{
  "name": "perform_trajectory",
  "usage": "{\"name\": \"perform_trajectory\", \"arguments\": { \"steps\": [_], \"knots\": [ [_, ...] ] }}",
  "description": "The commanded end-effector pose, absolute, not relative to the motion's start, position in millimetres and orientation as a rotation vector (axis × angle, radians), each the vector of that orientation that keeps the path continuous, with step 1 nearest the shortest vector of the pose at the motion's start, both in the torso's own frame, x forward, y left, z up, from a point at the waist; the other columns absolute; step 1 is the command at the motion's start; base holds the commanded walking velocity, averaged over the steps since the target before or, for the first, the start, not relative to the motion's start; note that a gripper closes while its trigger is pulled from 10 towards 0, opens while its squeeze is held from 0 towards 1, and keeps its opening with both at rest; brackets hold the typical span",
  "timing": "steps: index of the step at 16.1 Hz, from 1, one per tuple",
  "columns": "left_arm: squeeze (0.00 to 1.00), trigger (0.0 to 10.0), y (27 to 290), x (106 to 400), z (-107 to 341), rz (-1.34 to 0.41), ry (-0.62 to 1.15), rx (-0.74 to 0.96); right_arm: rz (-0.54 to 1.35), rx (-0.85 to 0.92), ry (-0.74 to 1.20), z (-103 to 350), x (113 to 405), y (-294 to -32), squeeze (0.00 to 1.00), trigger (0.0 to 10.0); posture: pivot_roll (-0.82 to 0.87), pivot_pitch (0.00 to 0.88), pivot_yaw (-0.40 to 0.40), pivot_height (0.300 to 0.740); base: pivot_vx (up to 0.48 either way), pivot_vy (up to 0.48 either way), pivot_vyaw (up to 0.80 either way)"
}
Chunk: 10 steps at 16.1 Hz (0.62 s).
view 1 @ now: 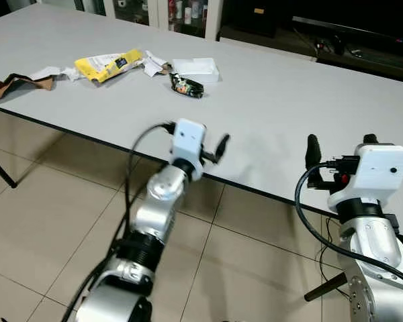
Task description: Picking trash to rubbish bin
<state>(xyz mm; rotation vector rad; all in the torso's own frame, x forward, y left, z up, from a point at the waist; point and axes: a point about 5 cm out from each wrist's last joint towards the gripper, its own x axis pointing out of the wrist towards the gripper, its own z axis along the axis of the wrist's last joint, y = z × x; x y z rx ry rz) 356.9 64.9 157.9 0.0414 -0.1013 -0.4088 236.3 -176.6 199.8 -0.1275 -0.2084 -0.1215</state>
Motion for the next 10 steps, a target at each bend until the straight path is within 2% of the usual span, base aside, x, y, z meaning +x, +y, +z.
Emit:
{"name": "perform_trajectory", "arguments": {
  "steps": [1, 10],
  "knots": [
    [0.00, 10.0, 67.3, 360.0, 164.0, -0.381, -0.123, 0.035, -0.119, -0.127, -0.214, 200.5, 236.8, -177.7, 0.00, 10.0, 0.09, 0.059, -0.055, 0.740, 0.368, 0.000, 0.00],
    [0.00, 10.0, 67.6, 363.2, 167.7, -0.366, -0.133, 0.026, -0.097, -0.123, -0.218, 200.5, 238.0, -174.4, 0.00, 10.0, 0.10, 0.057, -0.053, 0.740, 0.462, 0.000, 0.00]
  ]
}}
